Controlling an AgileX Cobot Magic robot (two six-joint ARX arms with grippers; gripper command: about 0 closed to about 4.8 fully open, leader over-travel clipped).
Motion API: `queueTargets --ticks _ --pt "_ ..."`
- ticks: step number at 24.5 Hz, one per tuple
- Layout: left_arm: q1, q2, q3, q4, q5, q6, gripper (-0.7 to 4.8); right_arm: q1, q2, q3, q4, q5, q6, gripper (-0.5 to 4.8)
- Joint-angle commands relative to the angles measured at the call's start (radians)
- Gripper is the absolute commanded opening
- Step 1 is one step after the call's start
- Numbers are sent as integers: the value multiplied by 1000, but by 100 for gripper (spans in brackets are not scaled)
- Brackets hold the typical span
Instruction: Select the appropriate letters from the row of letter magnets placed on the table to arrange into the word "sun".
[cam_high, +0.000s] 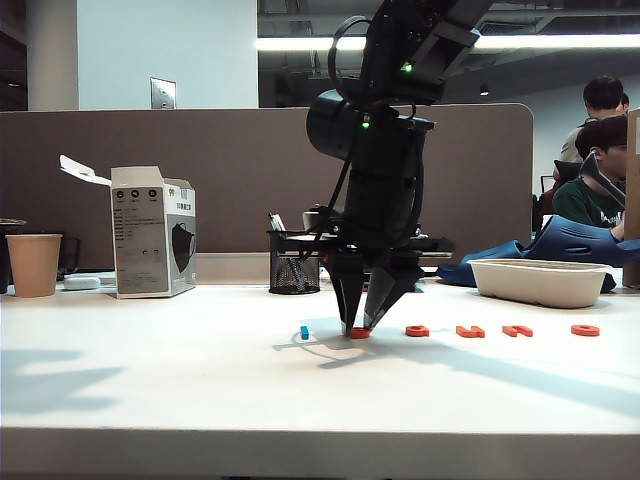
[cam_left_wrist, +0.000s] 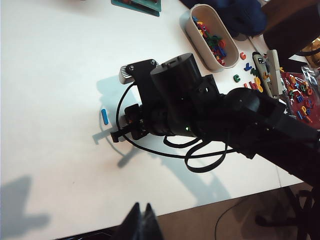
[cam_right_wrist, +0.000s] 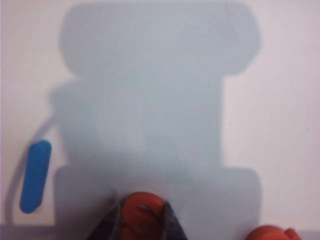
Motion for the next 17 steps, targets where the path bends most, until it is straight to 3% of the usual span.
queueTargets --ticks 1,17 --pt "1 -2 5 5 -3 4 -5 3 15 -10 -36 -10 4 85" --pt "1 -2 5 5 -2 4 -5 2 -63 -8 -48 -10 5 85"
